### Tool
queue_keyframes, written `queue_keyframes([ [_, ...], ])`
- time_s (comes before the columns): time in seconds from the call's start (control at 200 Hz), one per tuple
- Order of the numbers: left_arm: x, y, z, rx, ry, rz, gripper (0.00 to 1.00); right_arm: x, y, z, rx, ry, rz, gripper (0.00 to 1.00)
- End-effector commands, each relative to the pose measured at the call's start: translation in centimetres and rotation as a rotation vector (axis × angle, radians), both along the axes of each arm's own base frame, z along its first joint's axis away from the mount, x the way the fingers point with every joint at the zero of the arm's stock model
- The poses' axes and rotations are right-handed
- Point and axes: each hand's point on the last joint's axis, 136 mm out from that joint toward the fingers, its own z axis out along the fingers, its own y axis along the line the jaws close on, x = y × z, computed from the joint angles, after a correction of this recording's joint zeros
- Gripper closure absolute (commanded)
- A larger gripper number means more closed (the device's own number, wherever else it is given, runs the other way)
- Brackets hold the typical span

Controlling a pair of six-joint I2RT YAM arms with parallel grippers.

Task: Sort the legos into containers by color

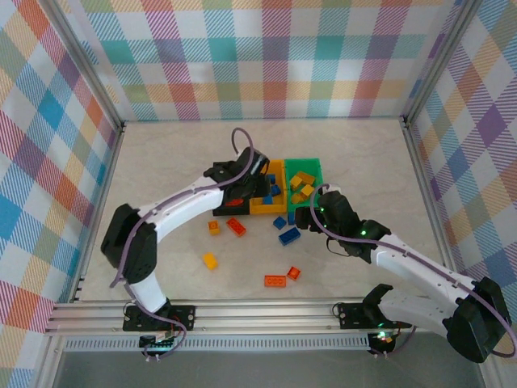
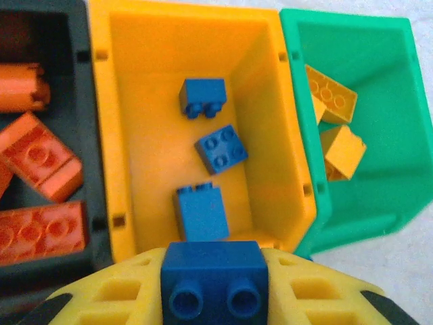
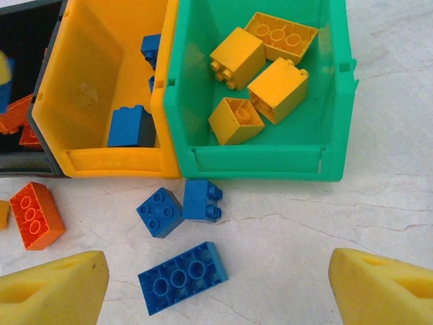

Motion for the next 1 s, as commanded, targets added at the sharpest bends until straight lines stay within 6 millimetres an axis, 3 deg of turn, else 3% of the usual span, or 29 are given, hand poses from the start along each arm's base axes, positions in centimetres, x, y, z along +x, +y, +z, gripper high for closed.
queue_keyframes([
  [0.0,1.1,-0.1,-1.6,0.054,0.055,-0.018,0.69,0.0,0.1,0.1,0.029,0.002,-0.008,0.15],
  [0.15,2.9,-0.5,-2.9,0.074,0.078,-0.001,0.68,-0.1,0.1,0.0,0.031,0.005,-0.005,0.15],
  [0.31,3.6,-1.0,-3.8,0.093,0.101,-0.002,0.54,-0.3,0.1,-0.2,0.027,0.015,0.003,0.15],
  [0.47,3.5,-1.4,-2.7,0.063,0.092,-0.016,0.39,-0.3,0.1,0.2,0.035,0.007,0.001,0.14],
  [0.56,2.3,-1.7,-1.3,0.032,0.085,-0.041,0.34,-0.2,0.0,0.4,0.032,0.001,-0.004,0.14],
  [0.64,0.1,-2.1,0.0,0.012,0.065,-0.095,0.28,-0.2,-0.1,0.4,0.027,0.002,-0.008,0.14],
  [0.75,-4.4,-2.4,0.0,0.001,0.077,-0.213,0.21,-0.1,-0.1,0.2,0.030,0.009,-0.015,0.14],
  [0.995,-16.9,-1.4,-5.2,0.061,0.173,-0.494,0.14,0.2,0.0,-0.2,0.045,0.020,-0.020,0.14],
])
